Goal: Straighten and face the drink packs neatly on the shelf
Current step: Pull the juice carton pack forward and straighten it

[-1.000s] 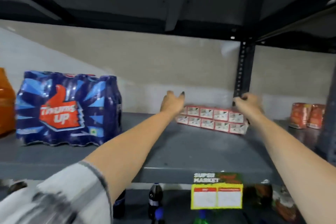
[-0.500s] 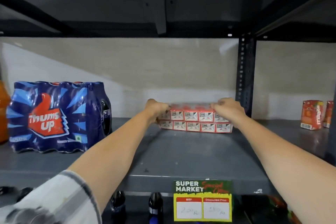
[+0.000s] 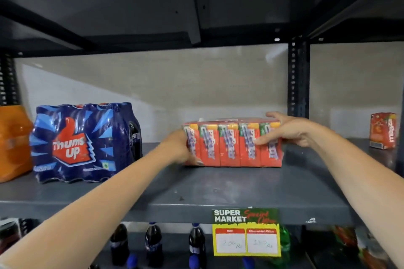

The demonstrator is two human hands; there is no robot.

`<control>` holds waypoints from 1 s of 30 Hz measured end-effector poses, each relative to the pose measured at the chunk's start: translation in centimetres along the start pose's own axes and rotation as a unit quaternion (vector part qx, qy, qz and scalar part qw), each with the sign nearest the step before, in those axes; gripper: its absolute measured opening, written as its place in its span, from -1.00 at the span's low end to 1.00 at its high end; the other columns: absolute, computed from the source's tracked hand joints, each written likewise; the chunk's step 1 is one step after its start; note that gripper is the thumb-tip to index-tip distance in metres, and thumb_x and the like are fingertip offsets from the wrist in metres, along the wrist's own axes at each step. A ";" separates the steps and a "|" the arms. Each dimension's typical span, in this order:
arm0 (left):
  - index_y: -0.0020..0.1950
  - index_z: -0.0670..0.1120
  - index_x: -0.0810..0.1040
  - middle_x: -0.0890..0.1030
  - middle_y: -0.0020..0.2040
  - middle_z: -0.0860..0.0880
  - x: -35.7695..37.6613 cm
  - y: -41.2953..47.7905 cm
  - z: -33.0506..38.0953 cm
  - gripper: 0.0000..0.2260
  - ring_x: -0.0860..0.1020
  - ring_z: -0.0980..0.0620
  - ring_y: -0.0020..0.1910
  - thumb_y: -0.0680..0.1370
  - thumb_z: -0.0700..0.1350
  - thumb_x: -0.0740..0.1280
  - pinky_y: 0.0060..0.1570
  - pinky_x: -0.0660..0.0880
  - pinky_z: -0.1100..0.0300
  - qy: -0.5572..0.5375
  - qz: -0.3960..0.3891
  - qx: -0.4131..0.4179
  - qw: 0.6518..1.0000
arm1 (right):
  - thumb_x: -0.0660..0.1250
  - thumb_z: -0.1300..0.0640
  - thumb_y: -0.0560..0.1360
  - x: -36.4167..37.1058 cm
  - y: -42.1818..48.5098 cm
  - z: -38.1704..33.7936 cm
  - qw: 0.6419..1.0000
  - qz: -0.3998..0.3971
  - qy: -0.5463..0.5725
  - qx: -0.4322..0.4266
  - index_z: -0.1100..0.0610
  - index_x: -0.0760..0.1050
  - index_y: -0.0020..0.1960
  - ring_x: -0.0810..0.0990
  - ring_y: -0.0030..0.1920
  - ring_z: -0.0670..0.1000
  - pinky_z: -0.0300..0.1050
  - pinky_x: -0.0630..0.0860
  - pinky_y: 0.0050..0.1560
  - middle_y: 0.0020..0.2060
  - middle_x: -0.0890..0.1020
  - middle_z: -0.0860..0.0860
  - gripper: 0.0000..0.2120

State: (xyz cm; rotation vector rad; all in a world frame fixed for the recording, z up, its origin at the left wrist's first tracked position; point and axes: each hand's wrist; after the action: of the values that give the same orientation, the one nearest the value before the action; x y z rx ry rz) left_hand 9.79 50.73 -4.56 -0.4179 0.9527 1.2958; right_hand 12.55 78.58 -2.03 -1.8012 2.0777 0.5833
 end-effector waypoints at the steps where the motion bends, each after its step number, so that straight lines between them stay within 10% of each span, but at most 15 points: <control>1: 0.24 -0.07 0.52 0.61 0.17 -0.02 0.2 -0.6 0.0 -0.49 0.57 0.00 0.16 0.33 -0.13 0.58 0.23 0.48 0.14 0.022 0.004 0.010 1.000 | 0.73 -0.10 -0.35 -0.1 -0.4 0.1 1.000 -0.010 -0.011 -0.002 -0.06 0.07 0.59 0.55 0.25 0.10 0.03 0.51 0.23 0.41 0.45 0.13 0.59; 5: 0.47 -0.14 0.23 0.31 0.39 -0.13 0.4 -2.2 0.5 -0.19 0.36 -0.12 0.37 0.37 0.15 0.50 0.36 0.35 0.01 0.089 0.132 0.008 0.987 | 0.60 -0.39 -0.30 -0.6 -1.4 0.0 0.998 -0.011 0.066 -0.020 0.08 0.21 0.55 0.45 0.30 0.07 0.06 0.29 0.42 0.33 0.49 0.06 0.50; 7: 0.46 -0.06 0.24 0.26 0.36 -0.07 1.6 -3.6 2.3 -0.27 0.33 -0.10 0.38 0.41 0.20 0.42 0.36 0.35 -0.05 -0.091 0.221 0.031 0.971 | 0.49 -0.43 0.14 -0.8 -0.8 -0.3 0.987 0.030 0.159 -0.012 0.13 0.38 0.41 0.56 0.10 0.07 0.00 0.43 0.16 0.17 0.61 0.11 0.01; 9: 0.40 0.02 0.32 0.28 0.35 -0.01 3.4 -4.6 4.6 -0.44 0.36 -0.04 0.35 0.47 0.18 0.35 0.36 0.35 -0.03 -0.295 0.175 0.005 0.939 | 0.25 -0.23 0.54 -0.8 -0.1 -0.4 0.971 0.069 0.227 0.011 0.13 0.45 0.32 0.55 -0.17 0.01 -0.07 0.47 -0.18 -0.03 0.62 0.10 -0.47; 13: 0.52 -0.01 0.21 0.14 0.49 -0.02 5.9 -4.0 6.8 -0.43 0.26 -0.07 0.44 0.56 0.12 0.25 0.37 0.24 0.03 -0.382 0.113 -0.038 0.916 | 0.29 0.15 0.56 -0.6 -0.2 -0.1 0.981 0.095 0.170 0.007 0.21 0.62 0.11 0.54 -0.29 0.00 -0.12 0.47 -0.26 -0.37 0.60 0.05 -0.78; 20: 0.31 -0.09 0.48 0.48 0.34 -0.15 5.6 2.4 4.4 -0.31 0.57 -0.11 0.13 0.23 0.16 0.36 0.19 0.50 0.00 -0.424 0.121 -0.095 0.893 | 0.17 0.32 0.42 1.6 -3.9 -2.0 0.990 0.098 0.009 -0.101 0.23 0.54 -0.17 0.47 -0.33 0.05 -0.16 0.40 -0.38 -0.30 0.55 0.14 -0.84; 24: -0.12 -0.19 0.54 0.60 -0.29 -0.09 3.6 1.3 3.3 -0.85 0.51 0.00 -0.30 0.54 -0.21 0.19 -0.21 0.46 0.18 -0.456 0.072 -0.039 0.886 | 0.22 0.18 0.56 4.2 -5.3 -3.4 0.993 0.016 -0.032 -0.110 0.17 0.41 -0.08 0.57 -0.37 0.11 -0.16 0.46 -0.48 -0.28 0.60 0.18 -0.93; 30: 0.09 -0.10 0.59 0.64 -0.16 -0.07 1.3 -0.1 3.6 -0.46 0.60 -0.06 -0.14 0.46 0.34 0.21 0.06 0.51 0.06 -0.440 -0.045 -0.102 0.891 | 0.23 0.07 0.55 5.5 -1.8 -5.5 0.987 0.096 -0.046 -0.122 0.17 0.51 -0.20 0.62 -0.27 0.11 -0.05 0.58 -0.31 -0.25 0.61 0.09 -0.78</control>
State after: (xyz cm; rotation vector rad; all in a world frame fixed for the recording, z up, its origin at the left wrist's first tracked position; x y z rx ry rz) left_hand 11.09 54.18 -3.53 0.0001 0.0294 1.3059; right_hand 13.59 70.87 -0.14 -1.6695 2.2112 0.9925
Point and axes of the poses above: each hand's wrist, its own y-axis towards the middle knuckle, its own x-axis out of the palm, z = x × y
